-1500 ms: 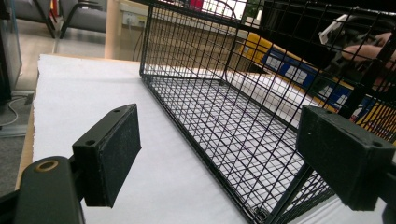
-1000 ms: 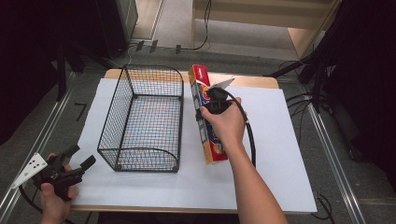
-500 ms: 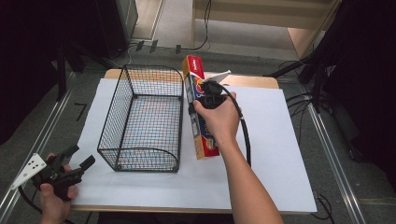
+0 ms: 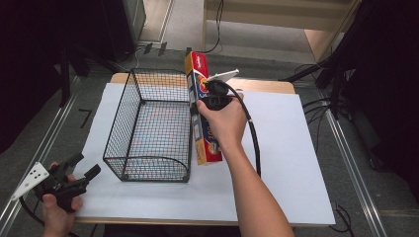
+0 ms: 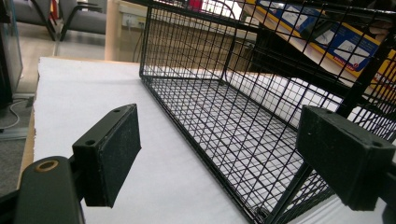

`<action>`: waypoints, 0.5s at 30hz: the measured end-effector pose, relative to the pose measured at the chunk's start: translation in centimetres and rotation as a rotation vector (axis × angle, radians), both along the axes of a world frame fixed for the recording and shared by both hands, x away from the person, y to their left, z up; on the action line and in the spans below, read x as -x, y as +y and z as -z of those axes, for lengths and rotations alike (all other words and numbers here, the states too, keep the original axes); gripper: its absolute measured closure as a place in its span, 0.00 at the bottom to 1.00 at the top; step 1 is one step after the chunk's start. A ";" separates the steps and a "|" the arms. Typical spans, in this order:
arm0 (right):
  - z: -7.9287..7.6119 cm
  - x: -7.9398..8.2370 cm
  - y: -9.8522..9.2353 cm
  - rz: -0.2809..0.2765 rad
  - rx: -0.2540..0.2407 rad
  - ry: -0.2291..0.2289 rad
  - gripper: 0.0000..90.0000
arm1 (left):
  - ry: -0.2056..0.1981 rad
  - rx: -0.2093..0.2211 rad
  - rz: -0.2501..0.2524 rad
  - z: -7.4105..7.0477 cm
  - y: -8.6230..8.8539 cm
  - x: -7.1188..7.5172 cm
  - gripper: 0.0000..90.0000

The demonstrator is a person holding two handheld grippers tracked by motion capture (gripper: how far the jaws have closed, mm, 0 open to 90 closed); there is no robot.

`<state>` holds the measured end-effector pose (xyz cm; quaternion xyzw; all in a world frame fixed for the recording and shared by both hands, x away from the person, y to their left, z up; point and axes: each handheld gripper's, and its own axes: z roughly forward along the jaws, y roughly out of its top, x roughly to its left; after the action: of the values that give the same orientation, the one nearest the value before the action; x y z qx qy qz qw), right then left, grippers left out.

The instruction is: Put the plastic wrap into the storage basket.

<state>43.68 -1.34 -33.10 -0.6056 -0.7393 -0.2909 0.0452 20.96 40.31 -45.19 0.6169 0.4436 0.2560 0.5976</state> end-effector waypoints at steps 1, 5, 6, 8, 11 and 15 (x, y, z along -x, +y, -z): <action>-0.1 0.0 0.2 -0.004 0.010 -0.003 0.47 | 0.000 0.000 0.000 0.0 0.0 0.0 0.16; -0.6 0.1 1.1 -0.007 0.006 -0.018 0.47 | -0.001 -0.001 0.001 0.0 0.0 0.0 0.16; -0.7 0.1 1.3 -0.009 0.008 -0.019 0.47 | -0.001 0.003 0.001 0.0 0.0 0.0 0.16; -0.9 0.1 1.7 -0.009 0.009 -0.034 0.47 | -0.002 0.005 0.000 0.0 0.0 0.0 0.16; -1.0 0.0 2.2 -0.008 0.009 -0.048 0.47 | -0.001 0.004 0.000 0.0 0.0 0.0 0.16; -1.2 -0.1 2.9 -0.005 0.012 -0.056 0.47 | -0.004 0.005 0.000 0.0 0.0 0.0 0.16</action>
<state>43.79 1.55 -31.92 -0.5957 -0.7435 -0.3031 0.0216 20.92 40.36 -45.20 0.6148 0.4433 0.2561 0.6000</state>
